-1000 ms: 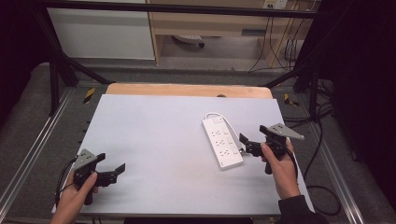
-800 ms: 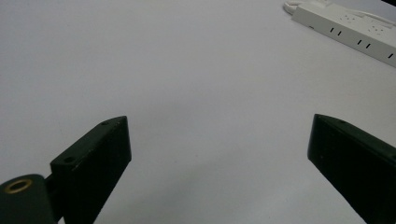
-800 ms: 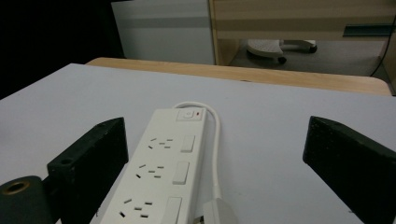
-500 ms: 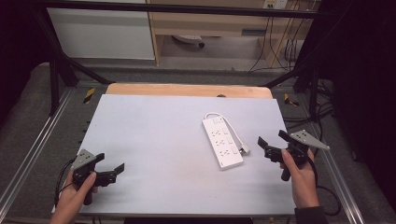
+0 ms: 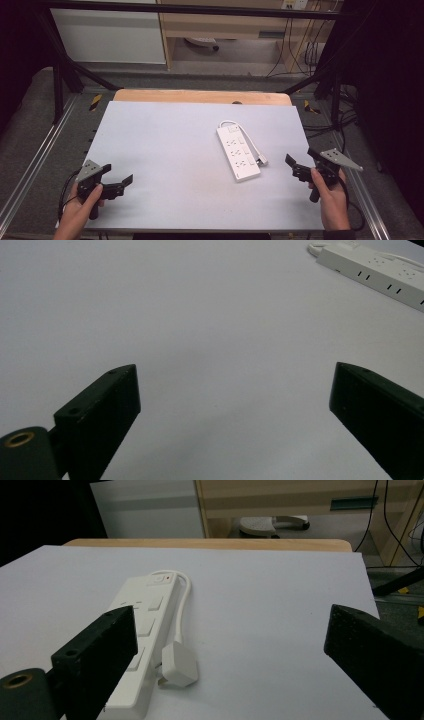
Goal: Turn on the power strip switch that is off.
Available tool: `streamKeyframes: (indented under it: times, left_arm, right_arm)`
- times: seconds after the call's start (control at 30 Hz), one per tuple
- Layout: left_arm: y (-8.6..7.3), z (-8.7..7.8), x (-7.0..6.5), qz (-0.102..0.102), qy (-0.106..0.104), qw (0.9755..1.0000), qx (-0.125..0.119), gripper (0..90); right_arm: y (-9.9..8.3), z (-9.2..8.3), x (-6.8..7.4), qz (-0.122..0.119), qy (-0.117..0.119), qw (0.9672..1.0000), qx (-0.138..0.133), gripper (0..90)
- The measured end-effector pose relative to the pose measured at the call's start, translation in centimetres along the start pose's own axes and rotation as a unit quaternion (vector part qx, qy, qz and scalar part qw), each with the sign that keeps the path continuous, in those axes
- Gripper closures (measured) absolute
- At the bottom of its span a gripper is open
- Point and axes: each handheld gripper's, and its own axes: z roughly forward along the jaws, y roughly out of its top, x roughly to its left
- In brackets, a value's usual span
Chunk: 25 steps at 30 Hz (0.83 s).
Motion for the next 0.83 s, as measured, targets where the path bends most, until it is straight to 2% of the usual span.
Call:
streamKeyframes:
  times: [0.27, 0.53, 0.83]
  left_arm:
    - [0.0, 0.0, 0.0, 0.000, 0.000, 1.0000, -0.001, 6.2]
    - [0.0, 0.0, 0.0, 0.001, 0.000, 1.0000, -0.001, 6.2]
    - [0.0, 0.1, 0.0, 0.002, -0.001, 1.0000, 0.000, 6.2]
  right_arm:
    - [-1.1, -0.2, -0.5, -0.001, -0.003, 1.0000, 0.007, 7.2]
    - [-2.5, 0.4, -0.7, -0.012, -0.005, 0.9995, 0.028, 6.3]
    - [-4.5, 2.1, -0.1, -0.028, 0.006, 0.9960, 0.085, 5.7]
